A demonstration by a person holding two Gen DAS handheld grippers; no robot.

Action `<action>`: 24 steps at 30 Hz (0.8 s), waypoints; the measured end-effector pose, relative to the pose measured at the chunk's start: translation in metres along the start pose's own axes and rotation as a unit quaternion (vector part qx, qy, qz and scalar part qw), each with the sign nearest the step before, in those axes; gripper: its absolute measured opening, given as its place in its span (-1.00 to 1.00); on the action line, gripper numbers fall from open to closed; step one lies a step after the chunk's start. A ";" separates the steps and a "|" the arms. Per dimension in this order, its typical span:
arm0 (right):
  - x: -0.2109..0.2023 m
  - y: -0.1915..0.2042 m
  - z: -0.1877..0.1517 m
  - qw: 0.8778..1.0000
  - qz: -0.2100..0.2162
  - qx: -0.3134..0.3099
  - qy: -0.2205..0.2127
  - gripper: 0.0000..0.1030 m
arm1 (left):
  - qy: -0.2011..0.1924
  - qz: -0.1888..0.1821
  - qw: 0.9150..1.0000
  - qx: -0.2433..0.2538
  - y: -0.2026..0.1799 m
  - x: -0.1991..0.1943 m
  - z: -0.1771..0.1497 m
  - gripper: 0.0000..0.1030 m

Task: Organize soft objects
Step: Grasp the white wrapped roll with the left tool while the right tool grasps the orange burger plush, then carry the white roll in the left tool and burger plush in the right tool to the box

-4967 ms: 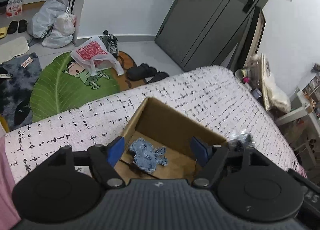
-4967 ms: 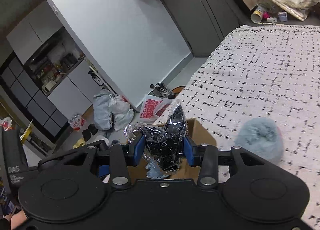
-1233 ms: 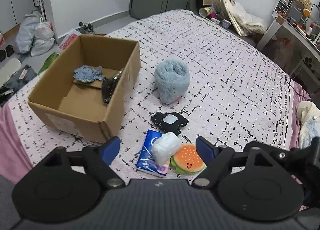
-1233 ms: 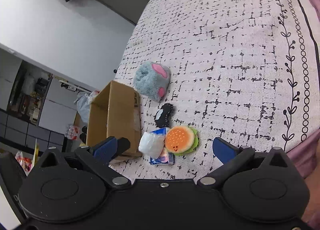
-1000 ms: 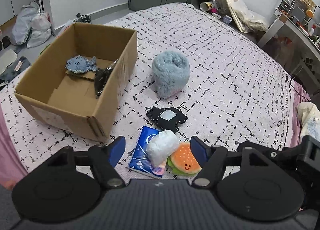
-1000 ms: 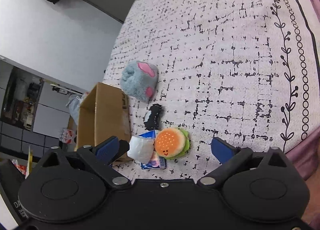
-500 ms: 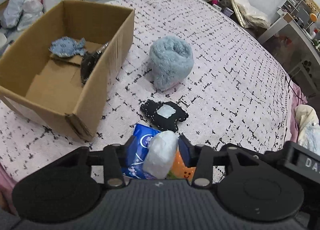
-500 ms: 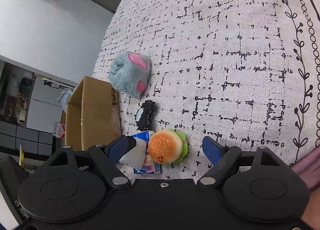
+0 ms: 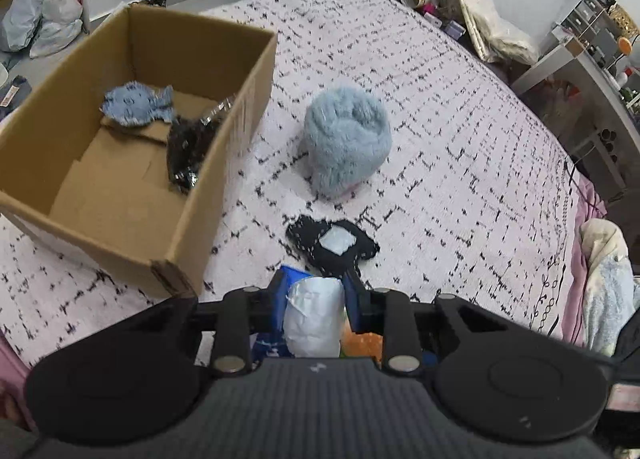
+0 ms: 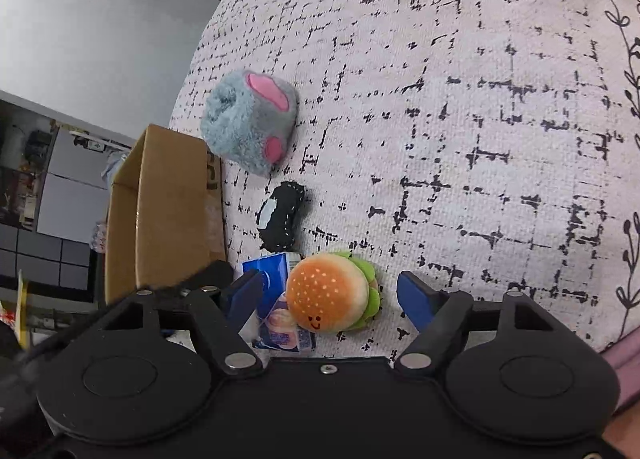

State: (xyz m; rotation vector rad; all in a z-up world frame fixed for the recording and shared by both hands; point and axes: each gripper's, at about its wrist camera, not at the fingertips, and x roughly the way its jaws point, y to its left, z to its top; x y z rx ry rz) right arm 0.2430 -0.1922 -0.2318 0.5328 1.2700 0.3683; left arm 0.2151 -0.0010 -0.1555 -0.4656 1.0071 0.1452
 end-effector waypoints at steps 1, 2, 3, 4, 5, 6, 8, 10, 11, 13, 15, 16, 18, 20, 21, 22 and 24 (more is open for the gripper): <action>0.003 0.001 -0.001 1.000 -0.003 -0.003 0.003 0.41 | -0.002 0.000 1.000 0.001 0.001 -0.002 0.001 -0.45; 0.005 0.003 -0.002 1.000 -0.005 -0.006 0.004 0.40 | -0.005 0.003 1.000 0.002 0.002 -0.003 0.002 -0.45; 0.008 0.004 -0.003 1.000 -0.007 -0.011 0.006 0.34 | -0.008 0.005 1.000 0.003 0.003 -0.005 0.003 -0.45; 0.010 0.005 -0.004 1.000 -0.009 -0.015 0.007 0.28 | -0.009 0.004 1.000 0.002 0.004 -0.007 0.003 -0.45; 0.012 0.006 -0.005 1.000 -0.010 -0.019 0.008 0.26 | -0.009 0.002 1.000 -0.001 0.006 -0.008 0.004 -0.45; 0.014 0.008 -0.006 1.000 -0.012 -0.026 0.007 0.19 | -0.009 0.001 1.000 -0.002 0.007 -0.009 0.004 -0.45; 0.018 0.011 -0.008 0.999 -0.016 -0.040 0.006 -0.01 | -0.011 0.000 1.000 -0.004 0.010 -0.013 0.003 -0.45; 0.019 0.012 -0.010 0.999 -0.010 -0.045 0.006 -0.35 | -0.014 -0.002 1.000 -0.005 0.013 -0.018 0.003 -0.45; 0.018 0.014 -0.010 0.999 -0.008 -0.052 0.000 -0.41 | -0.016 -0.003 1.000 -0.005 0.014 -0.020 0.003 -0.45; 0.012 0.022 -0.012 0.997 -0.005 -0.073 -0.016 -0.55 | -0.021 -0.003 1.000 -0.007 0.018 -0.026 0.004 -0.45; 0.007 0.026 -0.013 0.996 0.005 -0.082 -0.025 -0.59 | -0.024 -0.002 1.000 -0.010 0.023 -0.031 0.005 -0.45; 0.004 0.028 -0.015 0.996 0.010 -0.084 -0.031 -0.59 | -0.025 -0.002 1.000 -0.011 0.025 -0.033 0.004 -0.45; -0.002 0.031 -0.016 0.995 0.011 -0.090 -0.042 -0.59 | -0.027 -0.001 1.000 -0.011 0.028 -0.036 0.005 -0.45; -0.007 0.033 -0.016 0.994 0.015 -0.094 -0.053 -0.59 | -0.030 0.000 0.999 -0.012 0.029 -0.040 0.004 -0.45; -0.010 0.034 -0.016 0.994 0.018 -0.096 -0.057 -0.59 | -0.032 0.001 0.999 -0.012 0.030 -0.042 0.004 -0.45; -0.014 0.035 -0.016 0.993 0.021 -0.098 -0.063 -0.59 | -0.034 0.001 0.999 -0.012 0.031 -0.045 0.004 -0.45; -0.022 0.036 -0.018 0.992 0.026 -0.102 -0.074 -0.59 | -0.040 0.001 0.999 -0.012 0.032 -0.051 0.005 -0.45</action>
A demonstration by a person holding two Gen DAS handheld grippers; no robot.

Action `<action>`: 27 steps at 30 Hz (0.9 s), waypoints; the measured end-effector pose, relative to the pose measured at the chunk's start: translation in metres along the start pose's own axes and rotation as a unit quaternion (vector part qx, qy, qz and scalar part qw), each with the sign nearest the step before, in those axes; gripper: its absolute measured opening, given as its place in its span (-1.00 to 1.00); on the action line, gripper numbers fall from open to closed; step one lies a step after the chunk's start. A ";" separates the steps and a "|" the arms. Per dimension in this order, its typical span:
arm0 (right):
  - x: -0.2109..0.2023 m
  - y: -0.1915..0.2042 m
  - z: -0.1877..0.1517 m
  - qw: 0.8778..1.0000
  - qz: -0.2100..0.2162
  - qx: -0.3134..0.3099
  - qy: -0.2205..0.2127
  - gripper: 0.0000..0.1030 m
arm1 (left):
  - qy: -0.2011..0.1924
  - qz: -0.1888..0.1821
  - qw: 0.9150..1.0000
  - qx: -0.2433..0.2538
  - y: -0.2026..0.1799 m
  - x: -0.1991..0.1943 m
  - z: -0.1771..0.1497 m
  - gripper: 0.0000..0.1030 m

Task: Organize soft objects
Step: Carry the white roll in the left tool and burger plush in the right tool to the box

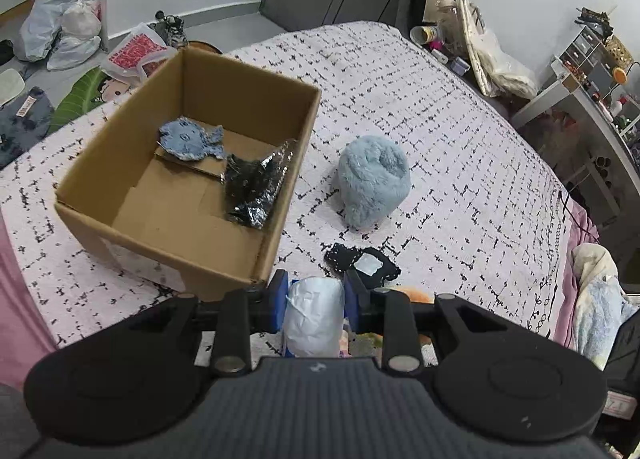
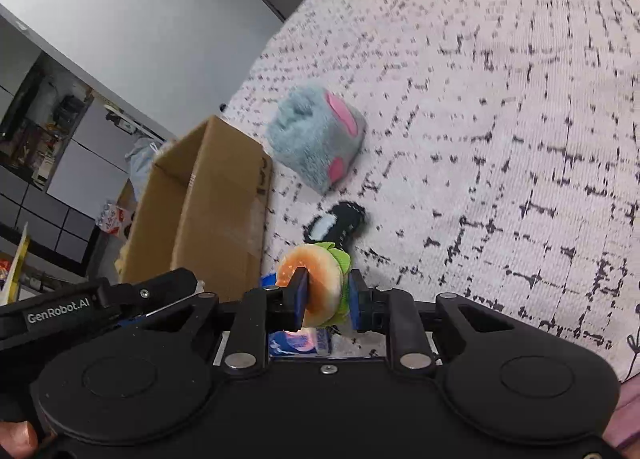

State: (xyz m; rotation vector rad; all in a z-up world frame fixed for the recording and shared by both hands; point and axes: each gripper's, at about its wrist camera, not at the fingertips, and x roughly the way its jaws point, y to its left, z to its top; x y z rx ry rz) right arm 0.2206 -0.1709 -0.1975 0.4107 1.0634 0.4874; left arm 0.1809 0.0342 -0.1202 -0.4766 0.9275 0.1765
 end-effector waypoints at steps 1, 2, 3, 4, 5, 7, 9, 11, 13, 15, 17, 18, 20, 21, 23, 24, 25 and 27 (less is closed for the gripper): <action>-0.004 0.002 0.000 1.000 0.002 -0.002 -0.005 -0.59 | -0.003 0.000 1.000 0.000 0.001 -0.003 0.000 -0.45; -0.006 0.003 -0.001 1.000 0.003 -0.004 -0.009 -0.59 | -0.006 0.000 1.000 0.002 0.001 -0.006 0.001 -0.45; -0.008 0.005 -0.001 1.000 0.004 -0.006 -0.012 -0.59 | -0.009 0.000 1.000 0.003 0.001 -0.009 0.001 -0.45; -0.010 0.006 -0.001 1.000 0.006 -0.007 -0.017 -0.59 | -0.012 -0.001 1.000 0.004 0.001 -0.012 0.002 -0.45; -0.012 0.008 -0.001 1.000 0.007 -0.009 -0.022 -0.59 | -0.015 -0.001 1.000 0.004 0.002 -0.015 0.001 -0.45; -0.017 0.011 0.000 0.999 0.011 -0.012 -0.033 -0.59 | -0.022 -0.001 1.000 0.003 0.003 -0.021 0.002 -0.45; -0.021 0.014 0.001 0.999 0.017 -0.014 -0.041 -0.59 | -0.027 -0.001 1.000 0.003 0.004 -0.026 0.003 -0.45; -0.025 0.017 0.002 0.998 0.023 -0.017 -0.052 -0.59 | -0.031 0.001 0.999 0.003 0.006 -0.030 0.005 -0.45; -0.029 0.022 0.003 0.997 0.029 -0.025 -0.064 -0.59 | -0.036 0.002 0.999 0.003 0.008 -0.033 0.006 -0.45; -0.034 0.027 0.003 0.996 0.036 -0.036 -0.076 -0.59 | -0.041 0.005 0.999 0.004 0.011 -0.036 0.008 -0.45; -0.038 0.032 0.004 0.995 0.043 -0.040 -0.086 -0.59 | -0.045 0.006 0.999 0.003 0.014 -0.037 0.011 -0.45; -0.039 0.033 0.005 0.994 0.044 -0.040 -0.088 -0.59 | -0.047 0.007 0.999 0.003 0.016 -0.038 0.012 -0.45; -0.039 0.035 0.005 0.994 0.044 -0.041 -0.093 -0.59 | -0.051 0.008 0.999 0.001 0.020 -0.041 0.015 -0.45; -0.039 0.036 0.005 0.994 0.042 -0.044 -0.096 -0.59 | -0.053 0.009 0.999 0.001 0.023 -0.042 0.017 -0.45; -0.041 0.039 0.006 0.993 0.045 -0.049 -0.102 -0.59 | -0.056 0.010 0.998 -0.001 0.026 -0.043 0.019 -0.45; -0.042 0.041 0.006 0.992 0.046 -0.050 -0.105 -0.59 | -0.058 0.010 0.998 -0.002 0.028 -0.044 0.021 -0.45; -0.044 0.043 0.007 0.992 0.048 -0.052 -0.109 -0.59 | -0.059 0.010 0.998 -0.004 0.031 -0.044 0.022 -0.45; -0.046 0.045 0.007 0.990 0.052 -0.053 -0.116 -0.59 | -0.061 0.011 0.998 -0.007 0.036 -0.044 0.025 -0.45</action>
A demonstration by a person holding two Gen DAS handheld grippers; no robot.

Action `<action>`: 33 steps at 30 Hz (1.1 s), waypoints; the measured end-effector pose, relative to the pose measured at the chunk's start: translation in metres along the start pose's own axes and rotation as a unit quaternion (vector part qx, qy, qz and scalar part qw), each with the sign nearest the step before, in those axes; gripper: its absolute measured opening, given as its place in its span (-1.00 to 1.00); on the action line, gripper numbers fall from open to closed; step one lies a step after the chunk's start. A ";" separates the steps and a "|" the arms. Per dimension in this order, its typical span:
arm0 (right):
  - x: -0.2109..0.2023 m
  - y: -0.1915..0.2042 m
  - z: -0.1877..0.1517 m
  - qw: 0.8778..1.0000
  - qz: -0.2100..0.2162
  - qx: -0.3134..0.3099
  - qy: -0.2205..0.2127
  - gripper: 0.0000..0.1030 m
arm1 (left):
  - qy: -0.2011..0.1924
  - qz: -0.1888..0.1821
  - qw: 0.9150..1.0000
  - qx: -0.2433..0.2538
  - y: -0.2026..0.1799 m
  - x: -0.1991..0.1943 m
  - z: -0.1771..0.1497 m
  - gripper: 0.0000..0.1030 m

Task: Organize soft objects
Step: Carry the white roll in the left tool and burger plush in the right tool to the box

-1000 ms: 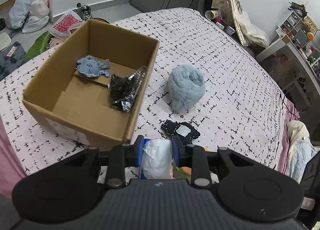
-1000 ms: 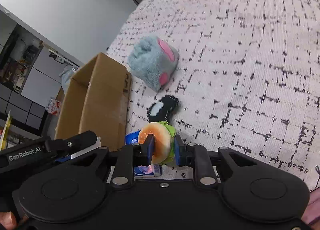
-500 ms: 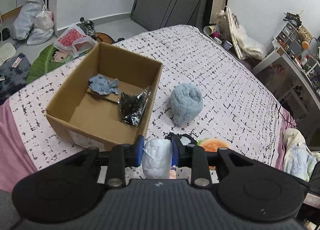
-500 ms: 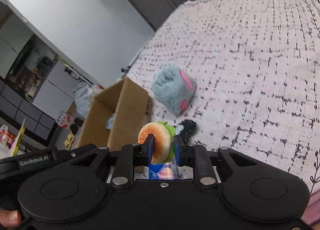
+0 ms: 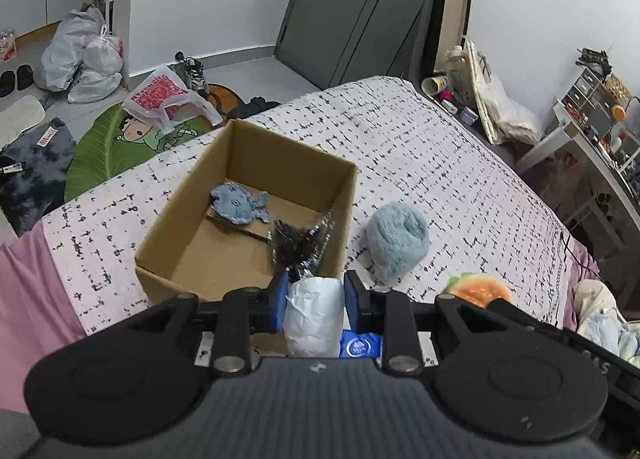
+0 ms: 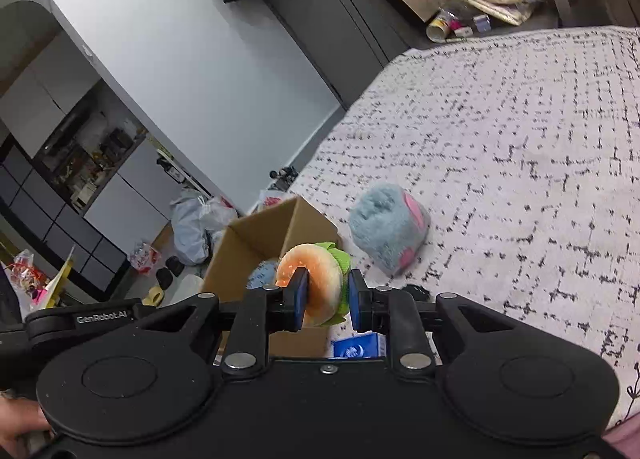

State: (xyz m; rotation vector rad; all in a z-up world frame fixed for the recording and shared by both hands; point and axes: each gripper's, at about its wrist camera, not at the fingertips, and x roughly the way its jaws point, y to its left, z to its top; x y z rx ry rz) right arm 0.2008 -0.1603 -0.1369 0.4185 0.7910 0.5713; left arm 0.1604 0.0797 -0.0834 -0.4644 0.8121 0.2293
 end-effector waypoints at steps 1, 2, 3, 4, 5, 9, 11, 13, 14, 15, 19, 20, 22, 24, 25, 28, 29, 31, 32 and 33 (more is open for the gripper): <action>0.000 0.000 0.001 1.000 0.006 0.005 -0.003 -0.59 | -0.001 0.000 1.000 -0.002 0.002 0.000 0.002 -0.45; 0.001 0.001 0.002 1.000 0.011 0.009 -0.003 -0.59 | -0.002 0.000 1.000 -0.004 0.004 0.001 0.003 -0.45; 0.002 0.002 0.002 1.000 0.013 0.010 -0.005 -0.59 | -0.003 -0.001 1.000 -0.005 0.006 0.002 0.005 -0.45; 0.002 0.003 0.003 1.000 0.013 0.008 -0.008 -0.59 | -0.004 -0.001 1.000 -0.007 0.007 0.003 0.007 -0.45; 0.003 0.005 0.004 1.000 0.013 0.006 -0.012 -0.59 | -0.005 -0.002 1.000 -0.008 0.009 0.004 0.008 -0.45; 0.007 0.011 0.006 1.000 0.015 0.002 -0.022 -0.59 | -0.008 -0.004 1.000 -0.007 0.015 0.010 0.016 -0.45; 0.009 0.014 0.005 1.000 0.015 -0.004 -0.026 -0.59 | -0.011 -0.004 1.000 -0.010 0.019 0.014 0.021 -0.45; 0.012 0.018 0.005 0.999 0.016 -0.008 -0.029 -0.59 | -0.014 -0.005 1.000 -0.012 0.022 0.017 0.026 -0.45; 0.014 0.020 0.004 0.999 0.016 -0.009 -0.030 -0.59 | -0.015 -0.006 1.000 -0.014 0.024 0.020 0.028 -0.45; 0.016 0.021 0.004 0.999 0.015 -0.011 -0.032 -0.59 | -0.015 -0.006 1.000 -0.015 0.025 0.022 0.030 -0.45; 0.024 0.024 0.003 0.999 0.014 -0.014 -0.036 -0.59 | -0.019 -0.005 1.000 -0.022 0.031 0.034 0.036 -0.45; 0.026 0.025 0.002 0.999 0.014 -0.015 -0.036 -0.59 | -0.020 -0.003 1.000 -0.022 0.032 0.038 0.037 -0.45; 0.030 0.027 0.002 0.999 0.015 -0.017 -0.039 -0.59 | -0.021 -0.001 0.999 -0.028 0.038 0.045 0.038 -0.45; 0.031 0.030 0.001 0.999 0.021 -0.019 -0.040 -0.59 | -0.026 -0.006 0.999 -0.032 0.043 0.049 0.039 -0.45; 0.033 0.031 0.001 0.999 0.022 -0.021 -0.040 -0.59 | -0.027 -0.005 0.999 -0.034 0.045 0.052 0.039 -0.45; 0.039 0.037 0.000 0.999 0.025 -0.020 -0.039 -0.59 | -0.025 -0.005 0.999 -0.046 0.055 0.060 0.038 -0.45; 0.040 0.038 -0.001 0.999 0.027 -0.020 -0.038 -0.59 | -0.026 -0.003 0.999 -0.047 0.057 0.064 0.038 -0.45; 0.044 0.043 -0.002 0.999 0.029 -0.025 -0.037 -0.59 | -0.029 -0.001 0.998 -0.047 0.061 0.070 0.040 -0.45; 0.047 0.046 -0.003 0.999 0.030 -0.027 -0.037 -0.59 | -0.029 -0.001 0.998 -0.048 0.063 0.072 0.041 -0.44; 0.049 0.048 -0.003 0.998 0.031 -0.028 -0.036 -0.59 | -0.027 -0.001 0.998 -0.052 0.065 0.075 0.042 -0.44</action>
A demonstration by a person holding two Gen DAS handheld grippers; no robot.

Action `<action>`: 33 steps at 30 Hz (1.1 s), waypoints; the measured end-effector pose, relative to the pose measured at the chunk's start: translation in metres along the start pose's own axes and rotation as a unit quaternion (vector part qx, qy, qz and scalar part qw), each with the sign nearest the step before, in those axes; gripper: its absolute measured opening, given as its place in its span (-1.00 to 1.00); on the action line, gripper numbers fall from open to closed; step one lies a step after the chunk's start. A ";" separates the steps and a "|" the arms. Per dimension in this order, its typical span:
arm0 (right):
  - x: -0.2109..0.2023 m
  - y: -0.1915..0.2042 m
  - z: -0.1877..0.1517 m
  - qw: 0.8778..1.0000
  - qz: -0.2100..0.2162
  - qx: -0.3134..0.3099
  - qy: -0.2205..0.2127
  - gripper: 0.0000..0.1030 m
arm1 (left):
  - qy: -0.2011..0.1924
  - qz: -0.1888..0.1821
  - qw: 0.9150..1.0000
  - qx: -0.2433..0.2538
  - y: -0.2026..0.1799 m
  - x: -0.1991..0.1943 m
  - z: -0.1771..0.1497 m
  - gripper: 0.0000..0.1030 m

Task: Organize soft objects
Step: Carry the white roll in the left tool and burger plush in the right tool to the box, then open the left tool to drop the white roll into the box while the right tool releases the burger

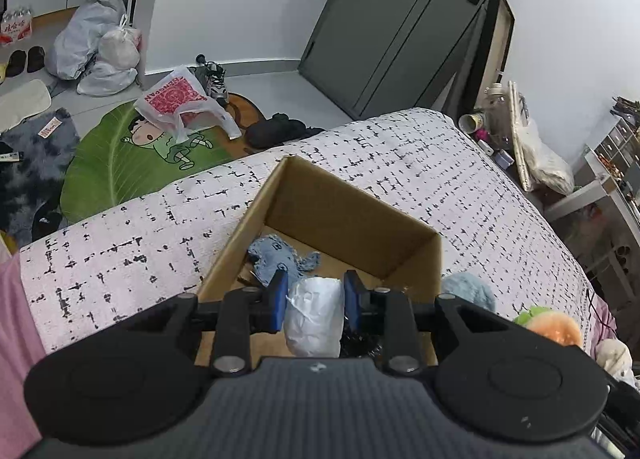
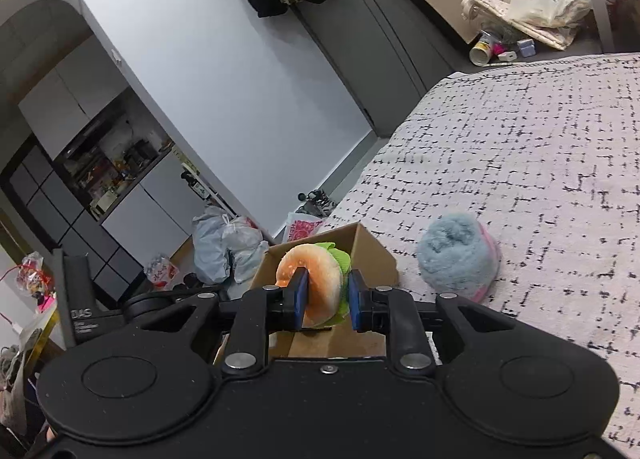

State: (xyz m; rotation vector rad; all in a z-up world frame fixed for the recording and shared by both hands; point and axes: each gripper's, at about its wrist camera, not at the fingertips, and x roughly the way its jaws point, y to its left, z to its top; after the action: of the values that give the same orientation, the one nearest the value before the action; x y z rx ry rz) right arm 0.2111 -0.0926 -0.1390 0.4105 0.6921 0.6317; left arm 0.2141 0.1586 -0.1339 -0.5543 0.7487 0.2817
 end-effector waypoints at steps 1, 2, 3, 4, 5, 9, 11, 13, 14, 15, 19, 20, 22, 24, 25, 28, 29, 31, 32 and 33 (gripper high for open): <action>0.002 0.002 -0.001 1.000 0.001 -0.002 0.001 -0.59 | 0.002 -0.002 1.000 -0.004 0.002 0.002 0.001 -0.44; 0.004 0.004 -0.001 1.000 0.001 -0.003 0.002 -0.59 | 0.004 -0.006 1.000 -0.010 0.004 0.005 0.001 -0.44; 0.007 0.005 -0.002 1.000 0.000 -0.005 0.004 -0.59 | 0.004 -0.007 1.000 -0.016 0.006 0.006 0.002 -0.44; 0.011 0.007 -0.003 1.000 -0.002 -0.007 0.008 -0.59 | 0.000 -0.007 1.000 -0.024 0.008 0.006 0.003 -0.38; 0.014 0.008 -0.005 1.000 -0.005 -0.008 0.012 -0.59 | -0.005 -0.011 0.999 -0.034 0.010 0.006 0.003 -0.33; 0.029 0.012 -0.007 0.999 -0.013 -0.011 0.027 -0.59 | -0.026 -0.023 0.998 -0.061 0.020 0.001 0.006 -0.09; 0.037 0.016 -0.007 0.999 -0.014 -0.013 0.032 -0.59 | -0.032 -0.020 0.997 -0.070 0.026 -0.002 0.006 0.00; 0.044 0.020 -0.008 0.999 -0.015 -0.014 0.036 -0.59 | -0.029 -0.023 0.996 -0.080 0.031 -0.002 0.008 0.01; 0.047 0.021 -0.009 0.999 -0.015 -0.015 0.038 -0.59 | -0.028 -0.029 0.996 -0.084 0.033 -0.002 0.008 0.01; 0.049 0.022 -0.011 0.999 -0.016 -0.015 0.039 -0.59 | -0.027 -0.030 0.996 -0.083 0.034 -0.003 0.009 0.01; 0.061 0.026 -0.016 0.999 -0.017 -0.014 0.047 -0.57 | -0.027 -0.026 0.997 -0.063 0.030 -0.003 0.004 0.01; 0.064 0.028 -0.017 0.999 -0.015 -0.014 0.049 -0.54 | -0.024 -0.025 0.997 -0.062 0.030 -0.002 0.002 0.02; 0.069 0.029 -0.018 0.998 -0.020 -0.012 0.059 -0.37 | -0.017 -0.025 0.998 -0.061 0.031 -0.001 0.001 0.02; 0.070 0.027 -0.017 0.997 -0.024 -0.002 0.067 -0.22 | -0.014 -0.025 0.998 -0.056 0.031 0.000 0.000 0.03; 0.067 0.025 -0.016 0.998 -0.024 0.001 0.065 -0.15 | -0.015 -0.026 0.998 -0.051 0.031 0.000 0.000 0.03; 0.060 0.025 -0.013 0.997 -0.036 0.005 0.064 0.01 | -0.021 -0.017 0.999 -0.035 0.027 -0.001 -0.002 0.03; 0.059 0.024 -0.012 0.997 -0.038 0.007 0.063 0.03 | -0.022 -0.015 0.999 -0.030 0.026 -0.001 -0.003 0.03; 0.055 0.023 -0.009 0.997 -0.047 0.011 0.066 0.18 | -0.022 -0.008 0.999 -0.022 0.023 -0.001 -0.004 0.03; 0.054 0.023 -0.008 0.996 -0.051 0.011 0.067 0.22 | -0.020 -0.004 1.000 -0.019 0.021 -0.001 -0.004 0.03; 0.051 0.023 -0.008 0.996 -0.055 0.010 0.066 0.33 | -0.019 -0.001 1.000 -0.017 0.020 -0.002 -0.004 0.05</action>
State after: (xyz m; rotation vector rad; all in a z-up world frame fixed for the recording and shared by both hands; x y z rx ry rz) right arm 0.2271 -0.0409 -0.1554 0.3479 0.8414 0.5505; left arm 0.2015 0.1726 -0.1423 -0.5802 0.7082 0.3027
